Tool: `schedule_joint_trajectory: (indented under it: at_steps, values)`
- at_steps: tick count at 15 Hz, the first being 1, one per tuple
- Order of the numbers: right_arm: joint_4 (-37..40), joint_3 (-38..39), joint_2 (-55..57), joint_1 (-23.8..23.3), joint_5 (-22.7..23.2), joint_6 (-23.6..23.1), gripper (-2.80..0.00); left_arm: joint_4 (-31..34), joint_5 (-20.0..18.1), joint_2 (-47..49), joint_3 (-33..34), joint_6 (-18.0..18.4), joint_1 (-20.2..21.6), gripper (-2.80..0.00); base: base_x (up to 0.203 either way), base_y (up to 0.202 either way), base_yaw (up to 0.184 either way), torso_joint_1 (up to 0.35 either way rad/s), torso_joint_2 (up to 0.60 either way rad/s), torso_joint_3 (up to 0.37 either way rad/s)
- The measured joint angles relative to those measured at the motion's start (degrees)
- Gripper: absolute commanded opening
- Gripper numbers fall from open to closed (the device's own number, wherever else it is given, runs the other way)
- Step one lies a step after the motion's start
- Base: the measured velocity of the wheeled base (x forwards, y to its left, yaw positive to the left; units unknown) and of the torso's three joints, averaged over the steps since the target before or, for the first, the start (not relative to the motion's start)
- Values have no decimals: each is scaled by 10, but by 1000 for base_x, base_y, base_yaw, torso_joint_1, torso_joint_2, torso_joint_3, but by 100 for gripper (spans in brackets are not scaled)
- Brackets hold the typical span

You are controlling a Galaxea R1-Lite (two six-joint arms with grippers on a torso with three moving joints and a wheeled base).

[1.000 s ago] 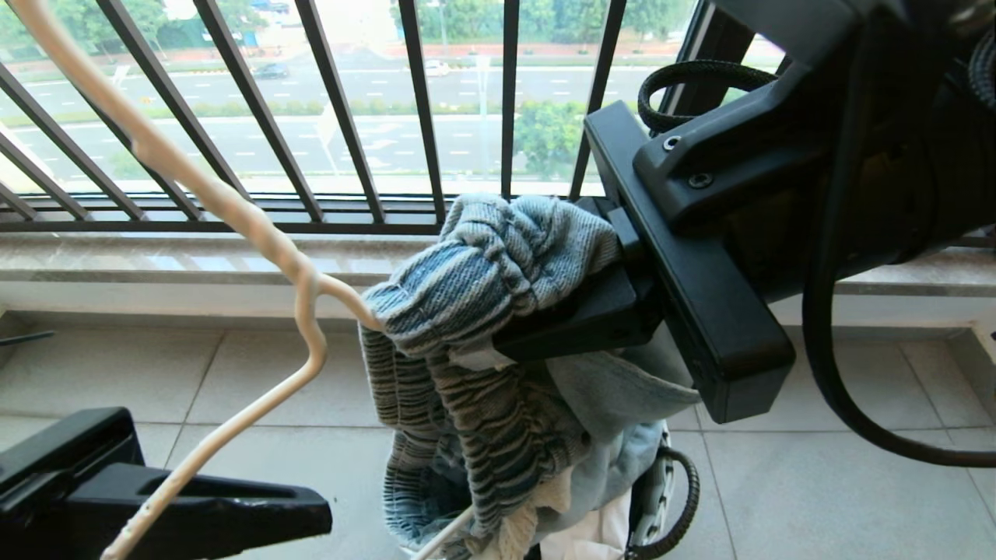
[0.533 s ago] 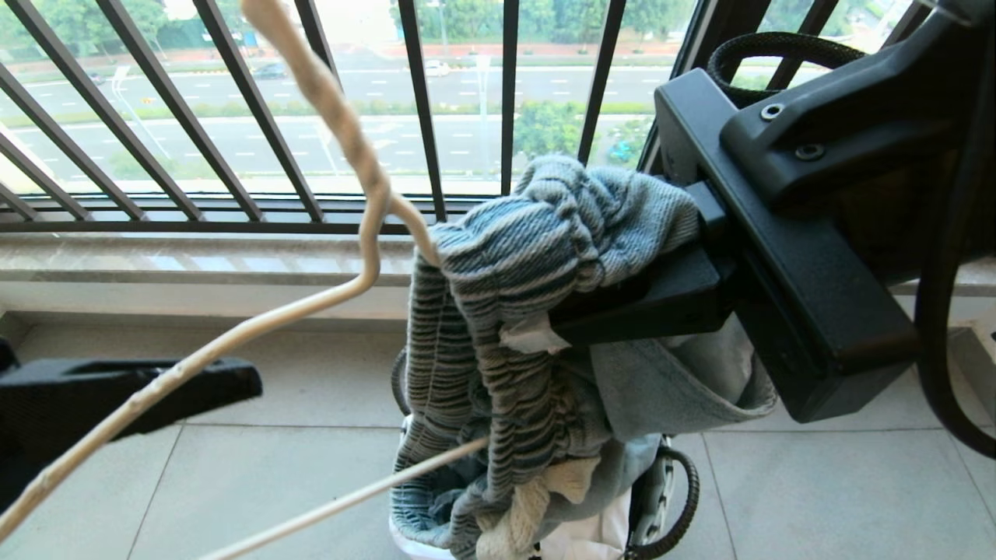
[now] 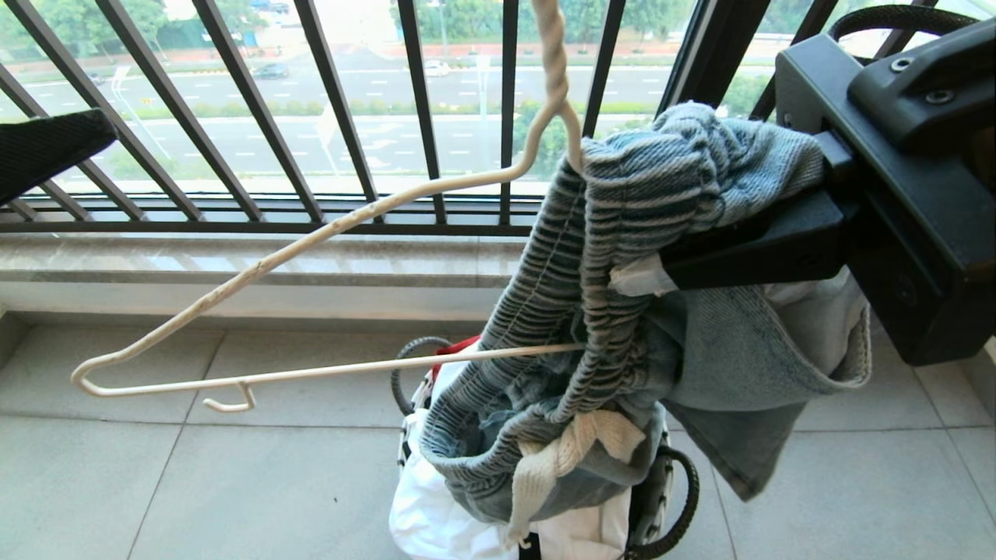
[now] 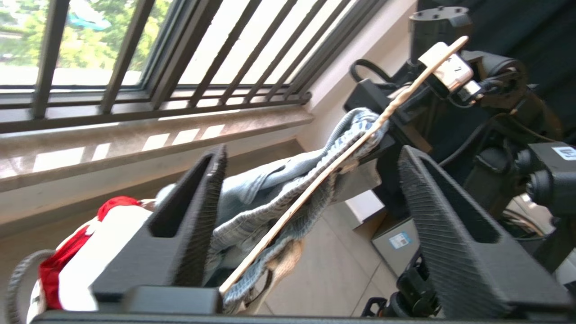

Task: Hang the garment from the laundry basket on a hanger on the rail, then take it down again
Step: Hang the clothes on the clothes rack

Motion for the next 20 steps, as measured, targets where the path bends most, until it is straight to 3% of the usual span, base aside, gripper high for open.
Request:
schedule_joint_trajectory:
  at_steps: [4, 7, 9, 12, 15, 20]
  values:
    - [0, -4, -9, -47, -1, 12, -280, 194, 10, 9, -124, -1, 18, -280, 0, 0, 0, 0, 0, 0]
    - [1, -2, -19, -70, -24, 13, -280, 372, 94, 54, -235, -22, 21, -280, 0, 0, 0, 0, 0, 0]
    - [2, -2, -28, -84, -29, 13, -280, 464, 124, 91, -271, -34, 21, -280, 0, 0, 0, 0, 0, 0]
    - [3, 8, -47, -117, -26, 14, -280, 546, 124, 144, -295, -55, 5, -280, 0, 0, 0, 0, 0, 0]
    - [3, 10, -63, -125, -23, 20, -280, 501, 126, 194, -255, -89, -29, -280, 0, 0, 0, 0, 0, 0]
    - [-16, 9, -75, -128, -22, 61, -280, 270, 104, 227, -132, -111, -37, -280, 0, 0, 0, 0, 0, 0]
